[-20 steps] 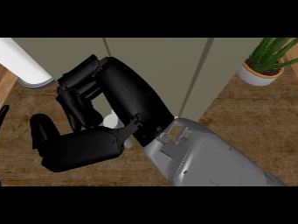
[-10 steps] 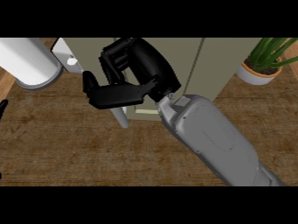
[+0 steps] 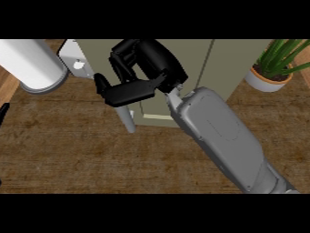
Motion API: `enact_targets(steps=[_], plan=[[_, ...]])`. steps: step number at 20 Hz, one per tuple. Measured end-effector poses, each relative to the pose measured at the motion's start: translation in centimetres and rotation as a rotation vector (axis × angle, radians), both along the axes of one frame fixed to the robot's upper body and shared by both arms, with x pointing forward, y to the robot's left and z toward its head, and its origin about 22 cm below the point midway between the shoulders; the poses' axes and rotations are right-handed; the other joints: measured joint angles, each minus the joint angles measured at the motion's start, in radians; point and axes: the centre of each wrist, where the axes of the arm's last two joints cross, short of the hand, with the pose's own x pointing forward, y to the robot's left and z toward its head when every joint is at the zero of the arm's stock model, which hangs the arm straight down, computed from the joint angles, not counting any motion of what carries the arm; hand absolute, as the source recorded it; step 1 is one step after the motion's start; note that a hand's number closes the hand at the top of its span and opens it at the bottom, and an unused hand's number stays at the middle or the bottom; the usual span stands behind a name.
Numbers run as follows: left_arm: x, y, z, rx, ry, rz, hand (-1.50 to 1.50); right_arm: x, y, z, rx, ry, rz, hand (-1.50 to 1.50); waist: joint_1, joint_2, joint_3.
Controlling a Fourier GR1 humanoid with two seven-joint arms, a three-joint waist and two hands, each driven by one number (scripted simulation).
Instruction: Pick up the wine, place it into the cabinet and close the cabinet
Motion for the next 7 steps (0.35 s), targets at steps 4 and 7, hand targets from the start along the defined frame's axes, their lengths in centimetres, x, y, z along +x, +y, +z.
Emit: enact_targets(steps=[4,7], plan=[[0.32,-0.25,0.37,0.004,-0.007,-0.011,-1.50,0.66,-0.22,-0.30,-0.006,-0.025,0.022,1.50,0.006,-0.005,-0.003],[0.37,-0.61,0.41,-0.001,-0.002,-0.026,-1.50,1.00,-0.42,-0.37,-0.011,-0.036,0.039,1.50,0.009,-0.006,-0.006]])
